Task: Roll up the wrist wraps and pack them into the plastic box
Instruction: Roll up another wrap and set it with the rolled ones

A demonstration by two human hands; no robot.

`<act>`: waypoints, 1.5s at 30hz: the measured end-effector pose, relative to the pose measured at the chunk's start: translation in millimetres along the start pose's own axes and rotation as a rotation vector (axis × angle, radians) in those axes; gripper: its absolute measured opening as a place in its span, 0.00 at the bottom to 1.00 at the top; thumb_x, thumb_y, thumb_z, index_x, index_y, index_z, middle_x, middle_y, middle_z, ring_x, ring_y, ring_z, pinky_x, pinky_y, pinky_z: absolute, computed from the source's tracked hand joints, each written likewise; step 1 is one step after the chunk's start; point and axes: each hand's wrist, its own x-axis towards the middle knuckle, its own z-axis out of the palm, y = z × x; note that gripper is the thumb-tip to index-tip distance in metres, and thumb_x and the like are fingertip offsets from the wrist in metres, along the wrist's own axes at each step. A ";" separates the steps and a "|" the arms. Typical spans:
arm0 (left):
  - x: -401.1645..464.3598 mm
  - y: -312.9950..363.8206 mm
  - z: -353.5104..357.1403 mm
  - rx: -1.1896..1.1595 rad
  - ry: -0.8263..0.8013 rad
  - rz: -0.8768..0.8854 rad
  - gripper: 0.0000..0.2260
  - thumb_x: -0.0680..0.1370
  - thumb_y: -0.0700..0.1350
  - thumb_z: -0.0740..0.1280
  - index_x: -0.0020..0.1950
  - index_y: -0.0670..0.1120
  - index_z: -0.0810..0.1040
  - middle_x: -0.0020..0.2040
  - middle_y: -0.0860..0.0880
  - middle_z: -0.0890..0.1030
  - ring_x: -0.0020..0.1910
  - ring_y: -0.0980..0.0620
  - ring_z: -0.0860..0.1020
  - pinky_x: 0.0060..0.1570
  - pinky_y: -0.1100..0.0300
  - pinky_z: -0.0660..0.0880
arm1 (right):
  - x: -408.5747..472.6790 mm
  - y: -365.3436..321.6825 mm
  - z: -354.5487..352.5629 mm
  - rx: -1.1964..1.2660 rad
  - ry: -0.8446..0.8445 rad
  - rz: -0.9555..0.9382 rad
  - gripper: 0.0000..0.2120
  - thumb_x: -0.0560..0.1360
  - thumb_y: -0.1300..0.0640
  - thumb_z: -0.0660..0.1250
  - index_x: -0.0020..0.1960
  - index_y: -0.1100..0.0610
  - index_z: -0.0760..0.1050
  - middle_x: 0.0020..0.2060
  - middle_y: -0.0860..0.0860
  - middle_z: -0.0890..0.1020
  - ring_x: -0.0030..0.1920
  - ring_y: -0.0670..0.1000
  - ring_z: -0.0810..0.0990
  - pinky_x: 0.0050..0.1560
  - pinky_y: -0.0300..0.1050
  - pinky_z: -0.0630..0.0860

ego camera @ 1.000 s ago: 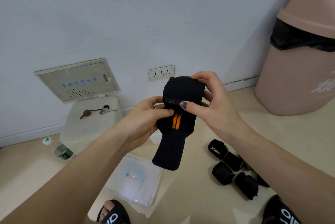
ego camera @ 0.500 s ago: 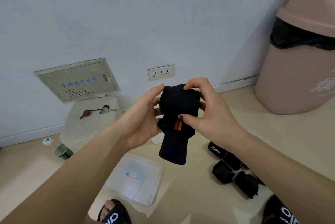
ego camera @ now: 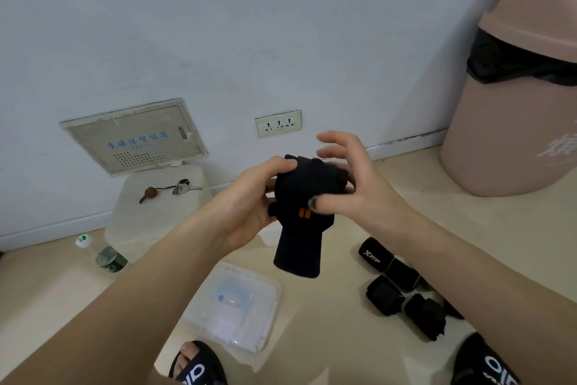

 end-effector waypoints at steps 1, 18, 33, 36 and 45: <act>0.2 1.0 0.5 0.001 -0.002 0.010 0.10 0.81 0.48 0.65 0.52 0.46 0.85 0.42 0.47 0.82 0.39 0.49 0.78 0.46 0.55 0.74 | 1.2 -0.7 -0.8 0.054 0.018 0.093 0.36 0.65 0.52 0.76 0.70 0.38 0.67 0.64 0.46 0.75 0.62 0.45 0.79 0.59 0.46 0.79; -4.4 1.8 3.7 -0.139 -0.023 -0.018 0.22 0.85 0.53 0.56 0.68 0.37 0.76 0.53 0.38 0.82 0.49 0.39 0.83 0.41 0.51 0.82 | 3.4 -3.3 -0.3 0.454 -0.053 0.374 0.25 0.82 0.39 0.63 0.67 0.56 0.79 0.59 0.56 0.86 0.59 0.58 0.85 0.65 0.57 0.79; 1.3 -7.7 1.2 -0.065 0.010 -0.007 0.10 0.82 0.32 0.61 0.61 0.32 0.77 0.48 0.39 0.86 0.44 0.47 0.86 0.41 0.63 0.81 | 6.6 -9.7 -6.6 0.427 0.031 0.372 0.23 0.81 0.36 0.61 0.63 0.51 0.82 0.56 0.53 0.87 0.58 0.54 0.86 0.64 0.55 0.80; 0.9 -10.2 4.4 -0.047 0.043 -0.012 0.08 0.82 0.32 0.63 0.60 0.35 0.76 0.40 0.45 0.84 0.36 0.53 0.84 0.34 0.66 0.78 | 7.1 -10.1 -5.0 0.376 0.037 0.373 0.23 0.81 0.35 0.60 0.63 0.50 0.82 0.56 0.52 0.87 0.58 0.54 0.86 0.62 0.54 0.81; 2.6 -16.2 9.0 0.105 0.102 0.009 0.19 0.76 0.33 0.73 0.65 0.34 0.74 0.57 0.35 0.83 0.53 0.42 0.86 0.46 0.59 0.83 | 4.9 -9.1 -1.0 0.355 0.026 0.402 0.26 0.79 0.32 0.62 0.65 0.50 0.80 0.55 0.51 0.87 0.57 0.54 0.86 0.62 0.56 0.81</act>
